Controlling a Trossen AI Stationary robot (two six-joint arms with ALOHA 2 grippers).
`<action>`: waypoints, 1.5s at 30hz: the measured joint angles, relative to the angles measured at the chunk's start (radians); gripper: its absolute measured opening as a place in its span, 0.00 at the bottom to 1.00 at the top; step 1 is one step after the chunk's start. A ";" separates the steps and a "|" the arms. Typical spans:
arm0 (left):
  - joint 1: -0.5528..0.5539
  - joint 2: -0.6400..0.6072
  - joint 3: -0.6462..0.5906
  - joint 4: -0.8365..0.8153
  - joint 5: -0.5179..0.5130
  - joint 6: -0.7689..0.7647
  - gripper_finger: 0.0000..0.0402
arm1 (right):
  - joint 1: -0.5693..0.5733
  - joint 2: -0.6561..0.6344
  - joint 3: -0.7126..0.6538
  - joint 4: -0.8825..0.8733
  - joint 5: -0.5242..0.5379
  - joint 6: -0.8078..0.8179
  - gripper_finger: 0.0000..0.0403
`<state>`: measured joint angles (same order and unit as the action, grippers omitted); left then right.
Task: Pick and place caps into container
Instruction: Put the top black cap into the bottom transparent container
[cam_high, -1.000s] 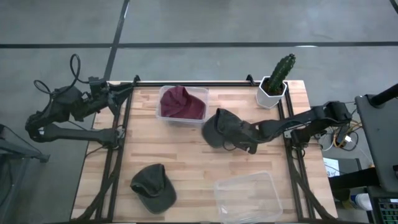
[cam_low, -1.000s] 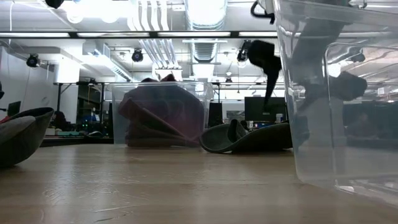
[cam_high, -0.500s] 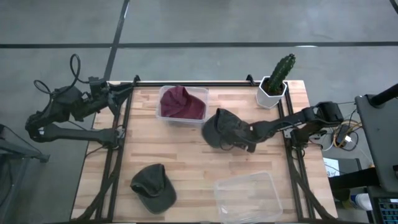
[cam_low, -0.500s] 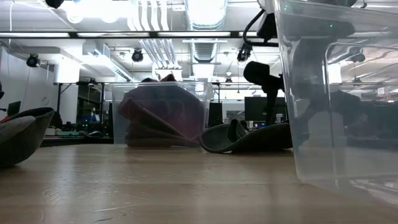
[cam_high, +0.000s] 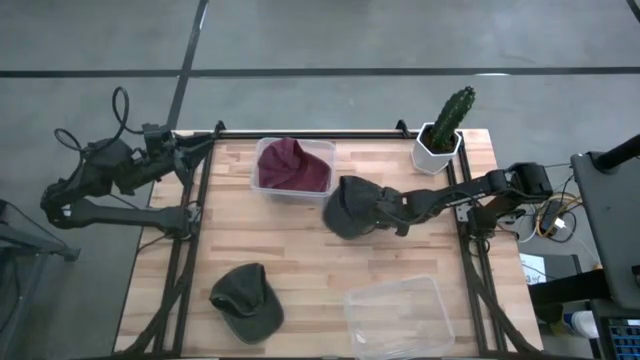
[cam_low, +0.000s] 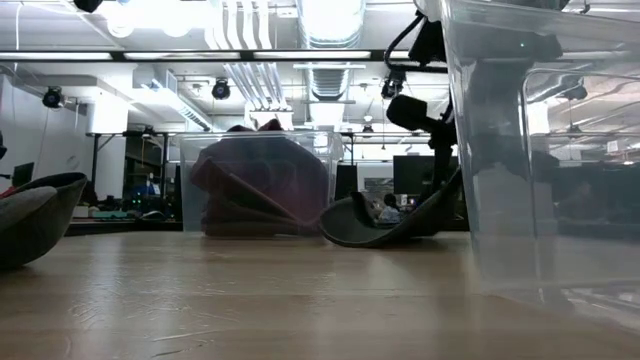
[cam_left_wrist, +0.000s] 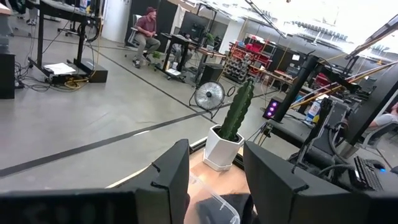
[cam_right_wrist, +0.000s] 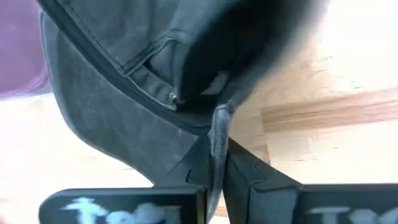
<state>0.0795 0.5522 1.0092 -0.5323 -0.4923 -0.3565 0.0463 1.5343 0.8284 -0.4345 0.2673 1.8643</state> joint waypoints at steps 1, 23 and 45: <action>0.000 0.000 0.000 0.000 0.000 0.007 0.36 | 0.000 -0.006 0.000 -0.006 0.000 -0.003 0.04; 0.000 0.082 0.000 0.027 -0.017 -0.002 0.36 | 0.105 -0.390 0.120 -0.378 0.429 -0.036 0.03; -0.001 0.387 -0.002 0.378 0.117 -0.133 0.36 | 0.108 -0.215 0.600 -0.196 0.716 -0.885 0.03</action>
<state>0.0784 0.9397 1.0068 -0.1542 -0.3753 -0.4892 0.1542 1.3196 1.4280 -0.6308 0.9835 0.9789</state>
